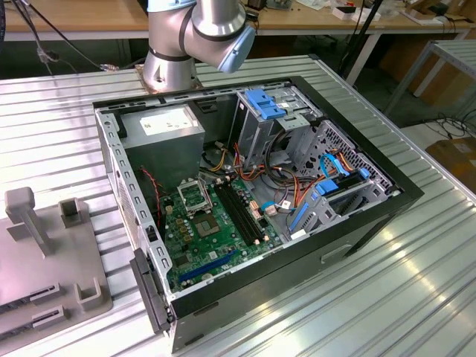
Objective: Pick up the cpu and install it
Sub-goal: 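Pick up the cpu and move it towards the insertion slot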
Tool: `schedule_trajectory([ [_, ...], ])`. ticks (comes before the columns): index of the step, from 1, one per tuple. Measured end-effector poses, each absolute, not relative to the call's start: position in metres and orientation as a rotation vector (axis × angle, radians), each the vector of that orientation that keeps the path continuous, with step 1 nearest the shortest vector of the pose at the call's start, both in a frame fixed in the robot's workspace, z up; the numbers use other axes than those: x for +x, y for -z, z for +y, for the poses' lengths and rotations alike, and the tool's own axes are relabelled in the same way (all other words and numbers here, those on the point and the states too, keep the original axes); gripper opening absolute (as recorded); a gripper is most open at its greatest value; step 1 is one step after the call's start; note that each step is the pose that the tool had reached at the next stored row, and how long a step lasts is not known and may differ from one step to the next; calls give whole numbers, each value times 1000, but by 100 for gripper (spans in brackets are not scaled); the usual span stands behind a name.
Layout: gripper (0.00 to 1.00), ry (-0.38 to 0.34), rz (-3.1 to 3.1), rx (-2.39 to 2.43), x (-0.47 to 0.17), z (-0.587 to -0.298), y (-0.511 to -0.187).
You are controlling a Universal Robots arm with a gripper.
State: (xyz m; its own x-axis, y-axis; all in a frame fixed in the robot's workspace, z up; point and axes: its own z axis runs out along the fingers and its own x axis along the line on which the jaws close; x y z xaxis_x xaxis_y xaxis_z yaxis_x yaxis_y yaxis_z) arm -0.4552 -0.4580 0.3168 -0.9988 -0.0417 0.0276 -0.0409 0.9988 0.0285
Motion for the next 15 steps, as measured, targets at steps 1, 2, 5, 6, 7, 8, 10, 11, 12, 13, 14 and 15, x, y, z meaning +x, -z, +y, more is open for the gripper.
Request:
schedule_trajectory([
  [1, 45, 44, -3112, 64, -455, -458, -319],
  [2, 45, 44, -3113, 64, -455, -458, -322],
  [5, 45, 44, -3112, 64, -455, -458, -324],
  [6, 45, 44, -3113, 64, -455, -458, -324],
  [7, 45, 44, -3112, 64, -455, -458, -324],
  [8, 45, 44, -3112, 64, -455, -458, -325],
  [10, 45, 44, -3112, 64, -455, -458, -325],
  [11, 45, 44, -3112, 64, -455, -458, -325],
  [12, 45, 44, -3112, 64, -455, -458, -326],
  [13, 45, 48, -3112, 64, -455, -458, -326],
  [14, 45, 49, -3112, 64, -455, -458, -329],
  [15, 45, 49, -3113, 64, -455, -458, -329],
])
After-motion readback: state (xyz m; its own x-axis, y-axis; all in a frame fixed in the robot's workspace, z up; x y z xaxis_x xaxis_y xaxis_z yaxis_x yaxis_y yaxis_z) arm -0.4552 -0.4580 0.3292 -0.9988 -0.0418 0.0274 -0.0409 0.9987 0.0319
